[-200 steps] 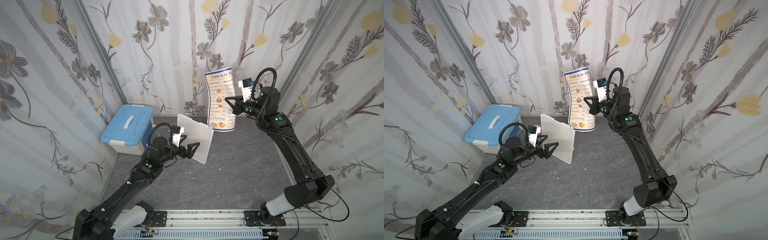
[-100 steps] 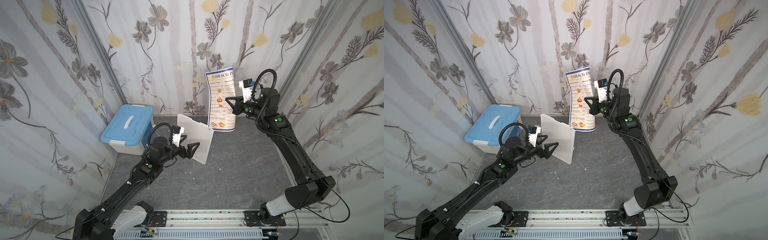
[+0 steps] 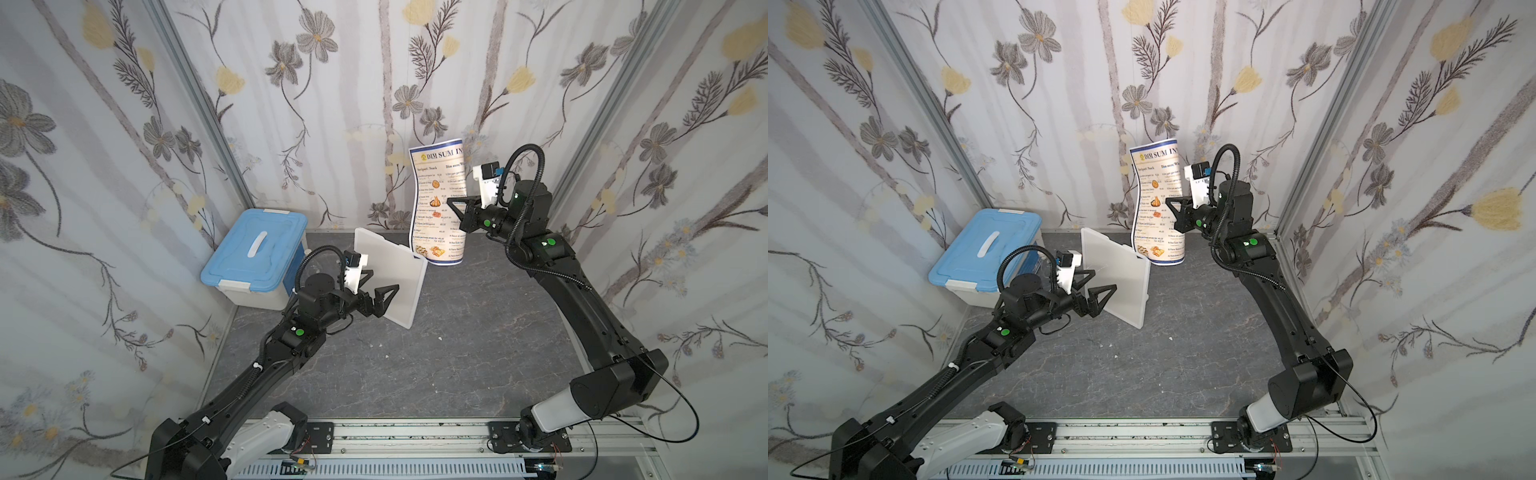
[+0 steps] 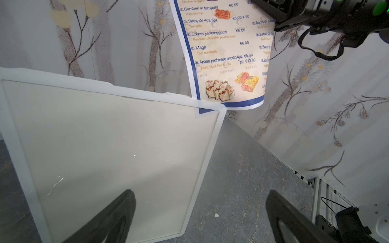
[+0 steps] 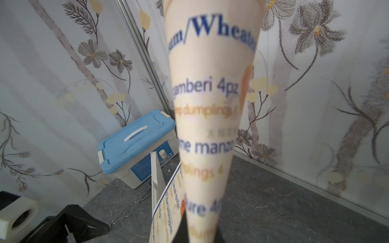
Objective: Insert the menus into the narrow rack
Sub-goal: Insert the menu into the narrow rack.
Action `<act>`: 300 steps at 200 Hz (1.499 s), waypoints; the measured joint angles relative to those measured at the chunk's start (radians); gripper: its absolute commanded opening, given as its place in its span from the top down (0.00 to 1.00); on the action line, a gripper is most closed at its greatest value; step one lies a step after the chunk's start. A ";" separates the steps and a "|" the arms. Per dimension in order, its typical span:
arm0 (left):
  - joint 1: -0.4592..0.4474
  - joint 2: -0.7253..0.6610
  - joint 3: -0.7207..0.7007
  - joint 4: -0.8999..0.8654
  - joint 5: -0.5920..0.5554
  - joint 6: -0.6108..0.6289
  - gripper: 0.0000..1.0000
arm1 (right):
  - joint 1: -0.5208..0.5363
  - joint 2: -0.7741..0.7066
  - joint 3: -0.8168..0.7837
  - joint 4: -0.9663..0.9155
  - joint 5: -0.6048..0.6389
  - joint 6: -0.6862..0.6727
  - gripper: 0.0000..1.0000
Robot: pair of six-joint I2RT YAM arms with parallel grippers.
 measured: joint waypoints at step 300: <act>0.003 -0.011 0.000 0.000 0.000 0.000 0.00 | 0.074 0.021 -0.032 0.086 0.160 0.018 0.96</act>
